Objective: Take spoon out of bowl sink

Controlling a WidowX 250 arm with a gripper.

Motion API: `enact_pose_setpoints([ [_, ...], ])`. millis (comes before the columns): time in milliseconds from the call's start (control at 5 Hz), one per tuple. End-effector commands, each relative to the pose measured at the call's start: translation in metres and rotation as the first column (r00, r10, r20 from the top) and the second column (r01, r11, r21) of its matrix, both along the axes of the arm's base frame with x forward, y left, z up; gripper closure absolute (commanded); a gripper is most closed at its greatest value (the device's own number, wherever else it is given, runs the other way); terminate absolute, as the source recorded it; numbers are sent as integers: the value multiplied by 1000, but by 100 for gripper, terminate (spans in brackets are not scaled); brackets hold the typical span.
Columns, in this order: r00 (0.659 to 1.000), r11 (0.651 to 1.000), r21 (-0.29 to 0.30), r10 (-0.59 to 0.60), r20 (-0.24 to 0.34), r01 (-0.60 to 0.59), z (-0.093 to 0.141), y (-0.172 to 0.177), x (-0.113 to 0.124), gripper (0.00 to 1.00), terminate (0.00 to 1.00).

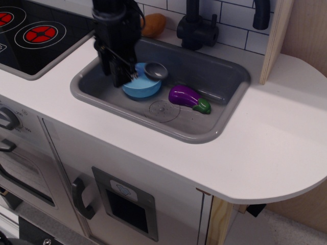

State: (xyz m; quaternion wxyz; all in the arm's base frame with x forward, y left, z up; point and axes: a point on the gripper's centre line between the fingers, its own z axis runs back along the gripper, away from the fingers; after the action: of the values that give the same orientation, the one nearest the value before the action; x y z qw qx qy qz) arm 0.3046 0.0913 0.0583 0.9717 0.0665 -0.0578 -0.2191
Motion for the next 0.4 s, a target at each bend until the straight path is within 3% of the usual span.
enact_pose_setpoints([
  [0, 996, 994, 72, -81, 36, 78, -11, -23, 7, 100, 0],
  [200, 995, 992, 81, -98, 30, 96, -23, -38, 12, 100, 0],
])
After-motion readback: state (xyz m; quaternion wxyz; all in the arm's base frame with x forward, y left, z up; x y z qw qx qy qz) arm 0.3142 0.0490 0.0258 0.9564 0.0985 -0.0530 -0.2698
